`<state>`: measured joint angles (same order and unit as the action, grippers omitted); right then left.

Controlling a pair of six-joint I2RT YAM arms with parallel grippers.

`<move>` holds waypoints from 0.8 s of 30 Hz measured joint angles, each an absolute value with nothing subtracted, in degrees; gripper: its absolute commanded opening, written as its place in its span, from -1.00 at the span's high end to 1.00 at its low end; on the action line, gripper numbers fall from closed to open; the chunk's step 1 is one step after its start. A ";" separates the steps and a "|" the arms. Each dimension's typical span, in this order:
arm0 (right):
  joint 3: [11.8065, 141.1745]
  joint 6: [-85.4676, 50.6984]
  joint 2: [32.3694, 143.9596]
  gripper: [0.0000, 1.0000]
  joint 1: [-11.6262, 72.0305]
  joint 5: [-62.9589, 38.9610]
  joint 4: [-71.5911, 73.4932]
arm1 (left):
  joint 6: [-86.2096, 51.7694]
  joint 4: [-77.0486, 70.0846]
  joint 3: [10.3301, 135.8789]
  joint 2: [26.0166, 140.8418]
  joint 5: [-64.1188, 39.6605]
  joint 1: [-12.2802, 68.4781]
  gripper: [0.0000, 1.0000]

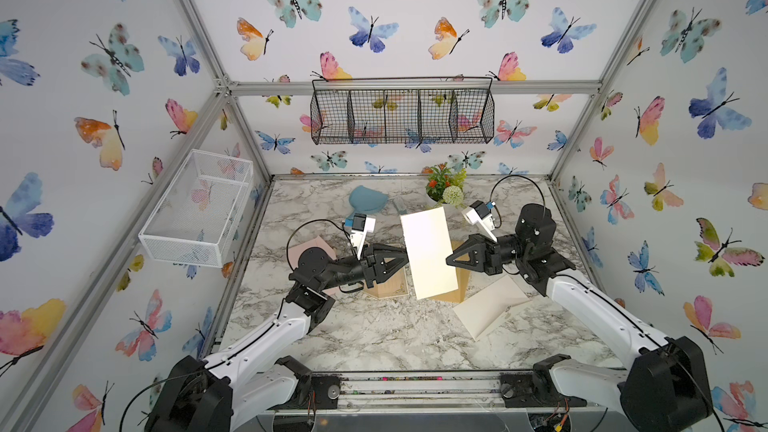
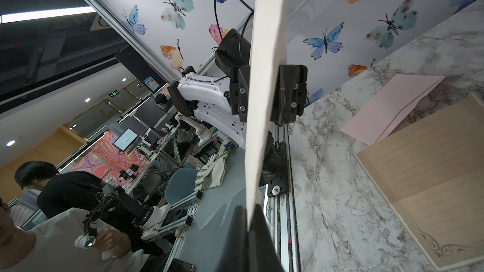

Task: Take the letter paper out of the envelope
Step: Unfold the letter paper.

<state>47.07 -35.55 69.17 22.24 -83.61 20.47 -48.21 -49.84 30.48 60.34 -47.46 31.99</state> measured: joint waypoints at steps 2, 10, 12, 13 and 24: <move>47.07 -35.55 69.17 0.98 22.24 -83.61 20.47 | -47.77 -49.23 30.48 60.07 -47.46 31.99 0.37; 47.09 -35.35 69.17 0.98 22.24 -83.68 20.27 | -45.21 -44.66 30.48 57.41 -47.22 31.77 0.39; 47.18 -35.05 69.17 0.98 22.24 -83.72 19.88 | -44.93 -44.27 30.48 57.04 -47.20 31.48 0.39; 47.27 -34.87 69.17 0.98 22.24 -83.74 19.62 | -44.84 -44.14 30.48 56.90 -47.22 31.40 0.39; 47.64 -33.21 69.17 0.98 22.24 -83.79 17.87 | -44.69 -42.83 30.30 55.02 -47.18 30.68 0.39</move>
